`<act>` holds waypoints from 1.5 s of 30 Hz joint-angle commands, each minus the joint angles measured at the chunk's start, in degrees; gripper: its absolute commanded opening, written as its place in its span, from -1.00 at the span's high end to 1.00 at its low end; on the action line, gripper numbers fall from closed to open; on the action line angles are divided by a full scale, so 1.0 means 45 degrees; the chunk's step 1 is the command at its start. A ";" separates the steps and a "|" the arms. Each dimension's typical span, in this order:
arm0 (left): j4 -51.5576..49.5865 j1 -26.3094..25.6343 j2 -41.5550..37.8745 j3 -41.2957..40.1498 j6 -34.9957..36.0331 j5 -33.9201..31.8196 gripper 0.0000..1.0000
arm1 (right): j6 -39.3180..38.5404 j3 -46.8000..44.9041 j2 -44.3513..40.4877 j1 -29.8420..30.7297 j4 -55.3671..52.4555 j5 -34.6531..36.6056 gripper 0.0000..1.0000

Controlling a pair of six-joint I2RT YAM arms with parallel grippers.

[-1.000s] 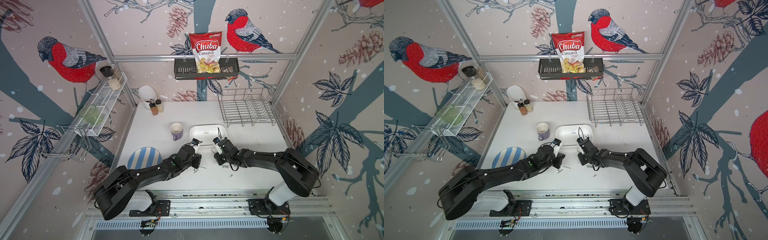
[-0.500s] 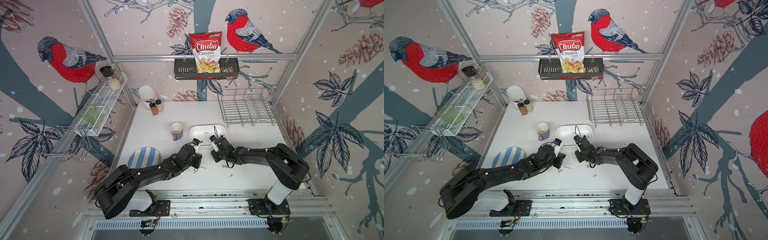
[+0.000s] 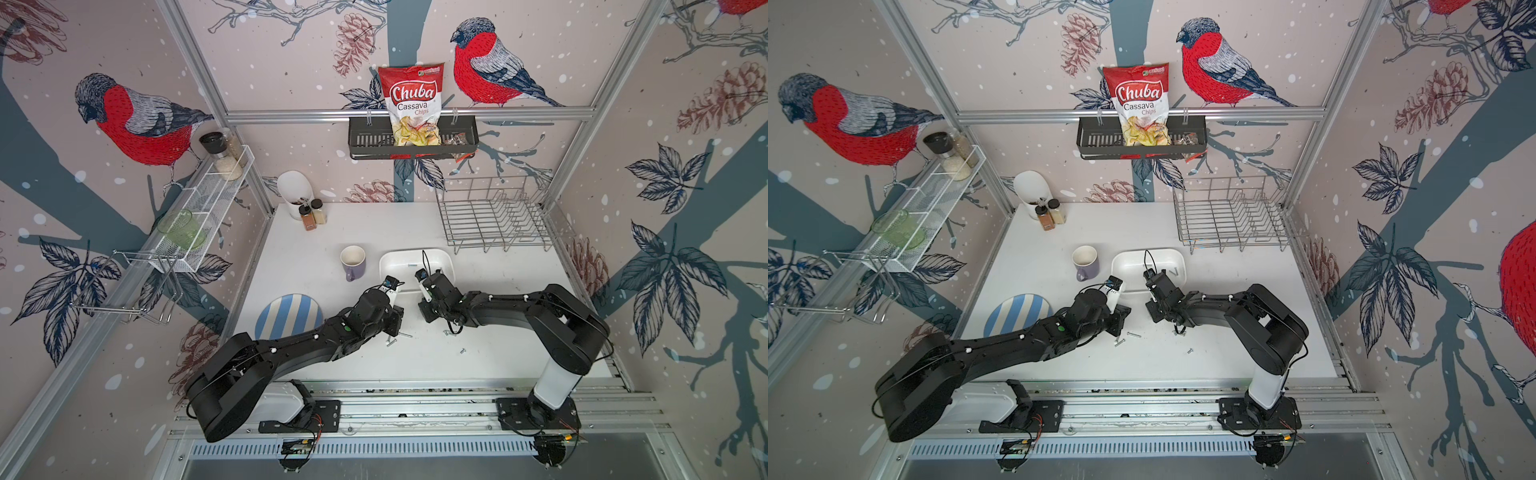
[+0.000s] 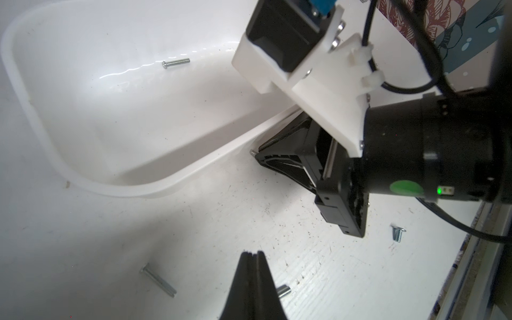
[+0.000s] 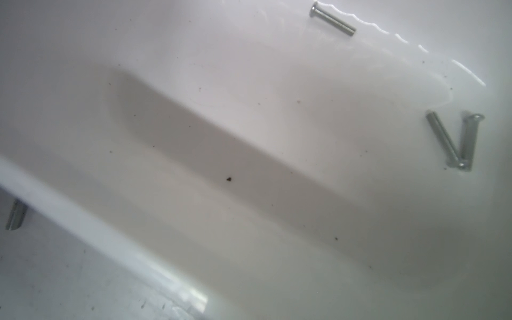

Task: Put the screws on the desktop into the storage box
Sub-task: Pick up the screw from the center of the board, then place the screw in the storage box.

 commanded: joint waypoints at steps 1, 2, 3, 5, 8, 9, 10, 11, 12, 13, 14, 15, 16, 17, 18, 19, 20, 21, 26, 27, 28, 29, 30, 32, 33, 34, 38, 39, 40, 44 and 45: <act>0.0269 -0.0009 -0.0200 -0.0039 0.0036 -0.0200 1.00 | 0.0144 -0.0051 -0.0013 0.0038 -0.1556 0.0285 1.00; 0.0238 -0.0001 -0.0283 -0.0059 0.0014 -0.0247 1.00 | 0.0104 -0.0077 -0.0087 0.0063 -0.1500 0.0150 1.00; 0.0213 0.0011 -0.0369 -0.0116 -0.0001 -0.0297 1.00 | 0.0127 -0.0119 -0.0252 0.0116 -0.1408 0.0012 1.00; 0.0151 0.0010 -0.0564 -0.0140 -0.0021 -0.0391 1.00 | 0.0128 -0.0244 -0.0624 0.0170 -0.1215 -0.0325 1.00; -0.0078 0.0031 -0.0896 -0.0179 -0.0139 -0.0502 1.00 | 0.0181 -0.0397 -0.1311 0.0173 -0.0941 -0.0968 1.00; -0.0212 0.0052 -0.1065 -0.0193 -0.0178 -0.0581 1.00 | 0.0174 -0.0378 -0.1526 0.0157 -0.0945 -0.1161 1.00; -0.0307 0.0056 -0.1210 -0.0196 -0.0225 -0.0632 0.99 | 0.0176 -0.0300 -0.1720 0.0128 -0.1034 -0.1329 1.00; -0.0439 0.0046 -0.1360 -0.0236 -0.0279 -0.0725 0.96 | 0.0160 -0.0205 -0.1955 0.0113 -0.1136 -0.1545 1.00; -0.0574 0.0041 -0.1525 -0.0293 -0.0371 -0.0747 0.93 | 0.0152 -0.0063 -0.2176 0.0091 -0.1308 -0.1681 1.00; -0.0688 0.0069 -0.1664 -0.0369 -0.0455 -0.0778 0.89 | 0.0121 0.0134 -0.2328 0.0042 -0.1478 -0.1759 1.00; -0.0823 0.0060 -0.1803 -0.0475 -0.0531 -0.0838 0.83 | 0.0085 0.0482 -0.2473 -0.0026 -0.1839 -0.1770 1.00; -0.0930 0.0062 -0.1933 -0.0620 -0.0618 -0.0984 0.74 | 0.0003 0.0896 -0.2563 -0.0116 -0.2263 -0.1757 1.00; -0.1035 0.0052 -0.2024 -0.0753 -0.0728 -0.1171 0.68 | -0.0007 0.1245 -0.2644 -0.0234 -0.2545 -0.1756 1.00; -0.1101 0.0053 -0.2130 -0.0902 -0.0787 -0.1378 0.63 | -0.0052 0.1627 -0.2681 -0.0409 -0.2752 -0.1804 1.00; -0.1175 0.0060 -0.2221 -0.1068 -0.0969 -0.1704 0.59 | -0.0098 0.1952 -0.2679 -0.0593 -0.2877 -0.1815 1.00; -0.1237 0.0055 -0.2281 -0.1194 -0.1104 -0.1889 0.56 | -0.0133 0.2219 -0.2641 -0.0768 -0.2950 -0.1832 1.00; -0.1265 0.0058 -0.2328 -0.1311 -0.1239 -0.2068 0.54 | -0.0194 0.2528 -0.2489 -0.1018 -0.3042 -0.1880 1.00; -0.1324 0.0050 -0.2356 -0.1429 -0.1437 -0.2268 0.51 | -0.0232 0.2817 -0.2329 -0.1269 -0.3100 -0.1944 1.00; -0.1058 0.0067 -0.2256 -0.1839 -0.1773 -0.3005 0.34 | -0.0307 0.3683 -0.1171 -0.2351 -0.2652 -0.1942 1.00; -0.0895 0.0054 -0.2150 -0.1926 -0.1810 -0.3118 0.34 | -0.0381 0.3835 -0.0827 -0.2440 -0.2555 -0.1735 1.00; -0.0759 0.0053 -0.2037 -0.1996 -0.1853 -0.3148 0.33 | -0.0460 0.3963 -0.0525 -0.2478 -0.2506 -0.1526 1.00; -0.0622 0.0051 -0.1866 -0.2048 -0.1922 -0.3225 0.31 | -0.0553 0.4131 -0.0172 -0.2499 -0.2494 -0.1166 1.00; -0.0508 0.0036 -0.1645 -0.2051 -0.1957 -0.3267 0.28 | -0.0649 0.4253 0.0188 -0.2519 -0.2474 -0.0743 1.00; -0.0440 0.0044 -0.1238 -0.1989 -0.1976 -0.3306 0.22 | -0.0812 0.4415 0.0713 -0.2556 -0.2392 -0.0013 1.00; -0.0413 0.0069 -0.1046 -0.1908 -0.1979 -0.3341 0.20 | -0.0844 0.4453 0.1012 -0.2596 -0.2322 0.0230 1.00; -0.0389 0.0051 -0.0958 -0.1884 -0.1956 -0.3329 0.19 | -0.0849 0.4470 0.1181 -0.2626 -0.2262 0.0338 1.00; -0.0319 0.0059 -0.0696 -0.1819 -0.1919 -0.3297 0.17 | -0.0789 0.4469 0.1701 -0.2573 -0.2019 0.0695 1.00; -0.0309 0.0060 -0.0616 -0.1800 -0.1905 -0.3307 0.16 | -0.0838 0.4557 0.1851 -0.2498 -0.2129 0.0964 1.00; -0.0290 0.0053 -0.0547 -0.1798 -0.1903 -0.3270 0.15 | -0.0906 0.4623 0.1945 -0.2447 -0.2213 0.1189 1.00; -0.0040 0.0047 -0.0200 -0.1673 -0.1857 -0.3211 0.14 | -0.0985 0.4806 0.2300 -0.2288 -0.2340 0.1632 0.98; 0.0008 0.0051 -0.0065 -0.1596 -0.1851 -0.3155 0.14 | -0.0981 0.4844 0.2377 -0.2284 -0.2365 0.1688 0.97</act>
